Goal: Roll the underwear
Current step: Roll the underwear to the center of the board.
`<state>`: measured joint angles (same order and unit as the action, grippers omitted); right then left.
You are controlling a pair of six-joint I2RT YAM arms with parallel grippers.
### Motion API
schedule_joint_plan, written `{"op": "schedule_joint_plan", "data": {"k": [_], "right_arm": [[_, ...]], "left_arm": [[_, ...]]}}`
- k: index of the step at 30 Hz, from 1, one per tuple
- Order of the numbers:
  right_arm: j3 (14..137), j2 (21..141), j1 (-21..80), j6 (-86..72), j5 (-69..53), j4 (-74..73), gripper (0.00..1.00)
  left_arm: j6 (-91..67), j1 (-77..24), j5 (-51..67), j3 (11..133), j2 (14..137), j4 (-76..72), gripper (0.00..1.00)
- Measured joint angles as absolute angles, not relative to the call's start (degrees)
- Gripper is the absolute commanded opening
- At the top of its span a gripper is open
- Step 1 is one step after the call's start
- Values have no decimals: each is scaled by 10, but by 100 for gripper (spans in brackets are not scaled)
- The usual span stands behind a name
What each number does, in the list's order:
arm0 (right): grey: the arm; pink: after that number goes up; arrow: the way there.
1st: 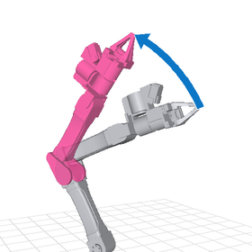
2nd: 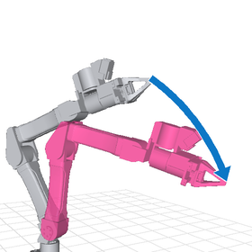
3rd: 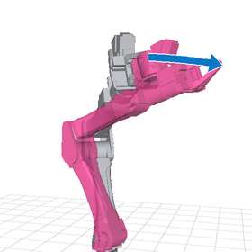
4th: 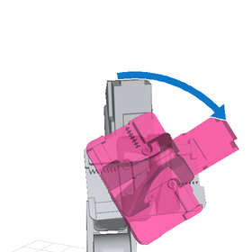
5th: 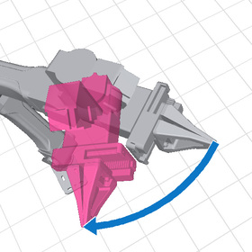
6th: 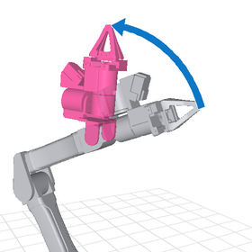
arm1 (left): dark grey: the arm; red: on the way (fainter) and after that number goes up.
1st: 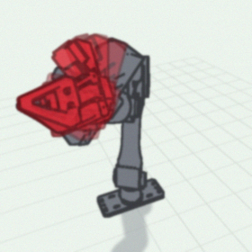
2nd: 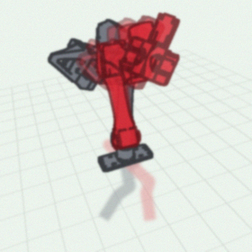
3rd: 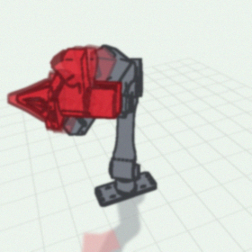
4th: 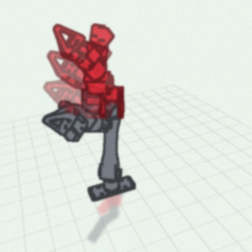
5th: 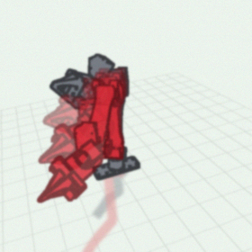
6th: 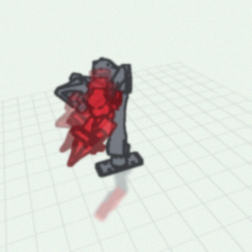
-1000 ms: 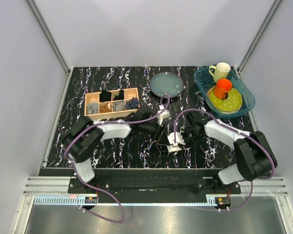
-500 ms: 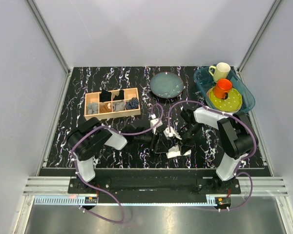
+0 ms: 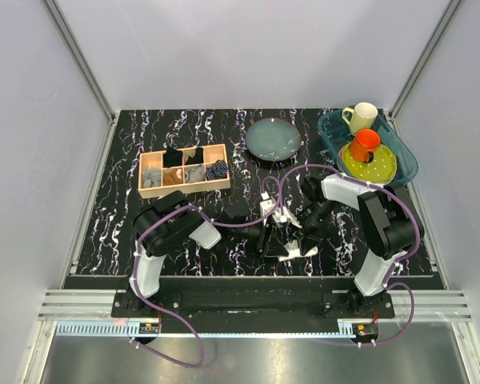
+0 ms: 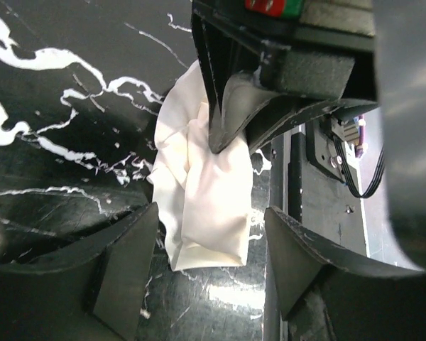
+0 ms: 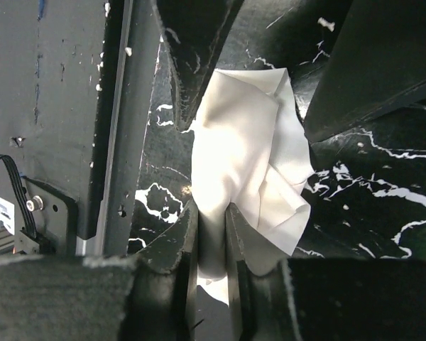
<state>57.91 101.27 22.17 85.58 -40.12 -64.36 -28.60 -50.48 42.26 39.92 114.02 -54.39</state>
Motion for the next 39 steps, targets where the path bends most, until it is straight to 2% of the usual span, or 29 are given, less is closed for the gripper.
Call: {"op": "schedule_joint_plan", "data": {"k": [6,14,22,32,34,36,37,39], "right_arm": [[572,1013,218,855,-395,-646,14],[547,999,209,847,-403,-634,13],[458,896,208,799,-402,-545,13],[365,782,215,791,-402,-444,13],[362,777,215,792,-402,-439,13],[360,776,215,792,-403,-434,13],[360,776,215,792,-403,-431,12],[360,775,215,792,-403,-429,12]], "left_arm": [[-304,-517,416,400,1169,-600,59],[-312,-538,370,400,1171,-603,63],[-318,-575,302,388,1162,-616,64],[-335,-598,282,386,1164,-624,65],[-336,-598,283,388,1165,-622,60],[-335,-599,282,396,1167,-612,52],[-335,-599,282,399,1169,-608,45],[-334,-598,281,406,1172,-595,39]]}}
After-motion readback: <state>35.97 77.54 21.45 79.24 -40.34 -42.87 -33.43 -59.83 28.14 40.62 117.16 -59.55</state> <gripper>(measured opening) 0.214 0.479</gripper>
